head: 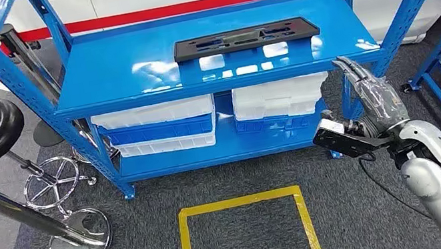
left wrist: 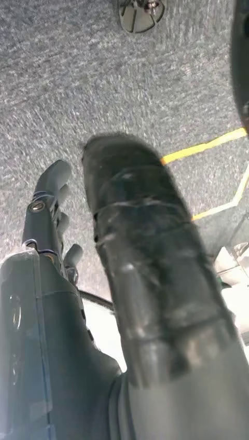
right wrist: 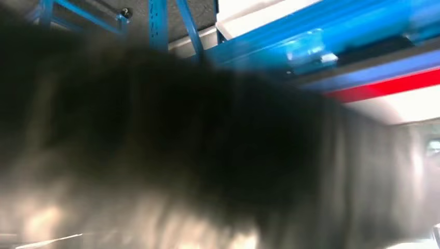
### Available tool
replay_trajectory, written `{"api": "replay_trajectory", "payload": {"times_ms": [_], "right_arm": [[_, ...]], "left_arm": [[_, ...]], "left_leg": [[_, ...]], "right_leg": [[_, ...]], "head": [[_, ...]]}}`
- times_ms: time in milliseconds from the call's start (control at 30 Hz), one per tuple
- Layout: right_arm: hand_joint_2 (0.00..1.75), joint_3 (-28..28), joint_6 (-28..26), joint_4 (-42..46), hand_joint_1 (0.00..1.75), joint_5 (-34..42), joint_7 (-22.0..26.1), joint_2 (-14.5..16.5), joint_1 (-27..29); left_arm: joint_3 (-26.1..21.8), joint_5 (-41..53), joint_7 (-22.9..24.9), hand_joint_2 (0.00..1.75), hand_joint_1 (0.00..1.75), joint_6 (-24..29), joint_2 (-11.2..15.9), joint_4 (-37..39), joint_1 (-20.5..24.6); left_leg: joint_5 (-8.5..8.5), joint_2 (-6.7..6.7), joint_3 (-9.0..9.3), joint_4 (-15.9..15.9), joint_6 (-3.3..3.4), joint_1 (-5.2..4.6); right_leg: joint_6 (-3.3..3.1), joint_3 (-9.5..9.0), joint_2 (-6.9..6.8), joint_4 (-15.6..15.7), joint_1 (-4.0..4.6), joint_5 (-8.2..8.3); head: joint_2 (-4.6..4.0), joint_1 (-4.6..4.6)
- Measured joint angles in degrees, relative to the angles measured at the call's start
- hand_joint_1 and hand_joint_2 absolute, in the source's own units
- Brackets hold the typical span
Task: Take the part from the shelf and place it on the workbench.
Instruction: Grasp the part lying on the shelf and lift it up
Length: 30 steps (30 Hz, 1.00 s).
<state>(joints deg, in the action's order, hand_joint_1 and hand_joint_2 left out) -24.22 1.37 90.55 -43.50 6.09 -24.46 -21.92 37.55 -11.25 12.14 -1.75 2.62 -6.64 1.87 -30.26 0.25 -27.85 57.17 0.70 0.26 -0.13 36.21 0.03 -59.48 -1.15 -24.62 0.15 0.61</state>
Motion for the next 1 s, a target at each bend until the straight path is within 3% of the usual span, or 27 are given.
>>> {"api": "replay_trajectory", "payload": {"times_ms": [67, 100, 200, 233, 267, 333, 367, 400, 500, 567, 633, 700, 767, 800, 867, 933, 1000], "right_arm": [[1.75, -0.6, 0.2, -0.3, 0.0, -0.5, -0.4, 0.5, -0.7], [1.75, -1.1, 0.4, -0.6, 0.0, -1.0, -0.7, 0.9, -1.3], [1.75, -3.0, 0.4, -1.9, 0.0, -1.9, -1.4, 2.4, -2.6], [1.75, -3.5, 0.3, -2.4, 0.0, -2.0, -1.5, 2.8, -2.7], [1.75, -3.9, 0.2, -2.7, 0.0, -1.9, -1.6, 3.3, -2.8], [1.75, -4.7, 0.0, -3.4, 0.0, -1.6, -1.8, 4.0, -3.3], [1.75, -5.0, -0.1, -3.7, 0.0, -1.5, -1.8, 4.4, -3.6], [1.75, -5.4, -0.4, -4.1, 0.0, -1.4, -1.8, 4.7, -3.8], [1.75, -6.3, -1.7, -5.0, 0.0, -2.7, -1.5, 5.8, -4.2], [1.75, -6.9, -2.5, -5.4, 0.0, -4.3, -1.4, 6.4, -4.5], [1.75, -7.7, -2.9, -5.9, 0.0, -5.6, -1.6, 7.0, -5.1], [1.75, -8.5, -3.3, -6.6, 0.0, -6.5, -1.8, 7.6, -5.3], [1.75, -9.2, -3.5, -7.4, 0.0, -7.1, -1.9, 8.2, -5.3], [1.75, -9.4, -3.6, -7.8, 0.0, -7.3, -1.9, 8.5, -5.3], [1.75, -9.8, -4.0, -8.5, 0.0, -7.8, -1.9, 9.0, -5.4], [1.75, -10.0, -4.6, -9.3, 0.0, -8.1, -1.9, 9.3, -5.6], [1.75, -10.1, -5.1, -9.9, 0.0, -8.3, -1.9, 9.7, -5.7]], "left_arm": [[0.0, -0.1, 0.0, 0.0, 0.0, 0.0, 0.0, 0.0, 0.0], [0.0, -0.2, 0.0, 0.0, 0.0, 0.0, 0.0, 0.0, 0.1], [0.0, -0.8, -0.1, 0.0, 0.0, 0.1, -0.1, 0.0, 0.1], [0.0, -1.1, -0.2, 0.0, 0.0, 0.1, -0.1, 0.0, 0.1], [0.0, -1.3, -0.3, 0.0, 0.0, 0.2, -0.1, 0.0, 0.0], [0.0, -1.8, -0.4, 0.0, 0.0, 0.1, -0.1, 0.0, -0.3], [0.0, -2.1, -0.5, 0.0, 0.0, 0.1, 0.0, 0.1, -0.5], [0.0, -2.3, -0.5, 0.0, 0.0, 0.1, 0.0, 0.1, -0.6], [0.0, -2.8, -0.6, 0.0, 0.0, 0.1, 0.0, 0.2, -0.5], [-0.1, -3.1, -0.5, 0.0, 0.0, 0.3, -0.1, 0.2, -0.5], [-0.1, -3.2, -0.6, 0.0, 0.0, 0.5, -0.2, 0.2, -0.4], [-0.1, -3.3, -0.8, 0.0, 0.0, 0.7, -0.3, 0.2, -0.4], [0.0, -3.5, -1.3, 0.0, 0.0, 0.9, -0.4, 0.2, -0.3], [0.0, -3.7, -1.6, 0.0, 0.0, 0.9, -0.6, 0.2, -0.3], [0.0, -4.1, -1.9, 0.0, 0.0, 0.9, -0.9, 0.3, -0.3], [0.1, -4.7, -2.2, 0.0, 0.0, 0.7, -1.2, 0.4, -0.2], [0.1, -5.1, -2.4, 0.0, 0.0, 0.6, -1.4, 0.5, 0.0]], "left_leg": [[-0.27, -0.08, -0.97, 2.4, -0.13, 0.13], [-0.91, -0.12, -2.55, 5.3, -0.28, 0.21], [-4.25, -0.15, -10.11, 16.2, -0.63, 0.3], [-4.34, -0.15, -11.77, 17.6, -0.64, 0.3], [-3.19, -0.15, -12.43, 16.9, -0.55, 0.29], [2.37, -0.19, -11.13, 10.3, 0.09, 0.15], [4.49, -0.21, -10.23, 6.8, 0.47, -0.04], [5.53, -0.26, -9.45, 4.0, 0.85, -0.27], [5.4, -0.39, -8.29, 1.7, 1.59, -0.6], [5.54, -0.38, -6.89, 0.9, 2.01, -0.36], [5.14, -0.35, -5.57, 0.4, 2.38, -0.18], [4.34, -0.4, -4.71, 0.4, 2.59, -0.16], [3.25, -0.54, -3.46, 0.4, 2.54, -0.15], [2.65, -0.6, -2.66, 0.4, 2.46, -0.14], [1.22, -0.62, -1.02, 0.4, 2.1, -0.14], [0.16, -0.68, -0.31, 0.3, 1.47, -0.19], [-0.07, -0.68, -0.08, 0.3, 0.85, -0.24]], "right_leg": [[-0.44, -0.74, 0.05, 0.3, -0.07, -0.25], [-0.81, -1.33, 0.11, 0.5, -0.11, -0.52], [-1.45, -2.58, 0.12, 0.6, 0.19, -1.65], [-1.49, -3.12, 0.14, 0.6, 0.31, -2.09], [-1.5, -3.75, 0.2, 0.6, 0.42, -2.55], [-1.42, -5.18, 0.32, 0.6, 0.6, -3.59], [-1.28, -5.77, 0.4, 0.6, 0.72, -4.1], [-1.04, -6.1, 0.47, 0.6, 0.76, -4.55], [-0.04, -6.75, 0.56, 0.2, 0.81, -5.08], [0.37, -6.41, 0.43, -1.7, 0.74, -5.2], [0.84, -3.33, 0.31, -7.0, 0.54, -6.36], [1.33, 1.28, 0.29, -13.3, 0.38, -8.77], [1.54, 4.14, 0.25, -14.9, 0.25, -9.76], [1.53, 4.34, 0.22, -13.2, 0.23, -8.66], [1.21, 3.23, 0.01, -6.3, 0.3, -2.92], [0.53, 2.33, -0.2, -1.1, 0.75, 1.43], [-0.26, 2.07, -0.08, 0.0, 1.07, 1.72]], "head": [[0.0, 0.04], [0.0, 0.08], [0.0, 0.17], [0.0, 0.18], [0.0, 0.17], [0.0, 0.17], [0.0, 0.15], [0.0, 0.16], [0.0, 0.17], [0.0, 0.13], [0.0, 0.08], [0.0, 0.07], [0.0, 0.07], [0.0, 0.07], [0.0, 0.05], [0.0, 0.05], [0.0, 0.08]]}}
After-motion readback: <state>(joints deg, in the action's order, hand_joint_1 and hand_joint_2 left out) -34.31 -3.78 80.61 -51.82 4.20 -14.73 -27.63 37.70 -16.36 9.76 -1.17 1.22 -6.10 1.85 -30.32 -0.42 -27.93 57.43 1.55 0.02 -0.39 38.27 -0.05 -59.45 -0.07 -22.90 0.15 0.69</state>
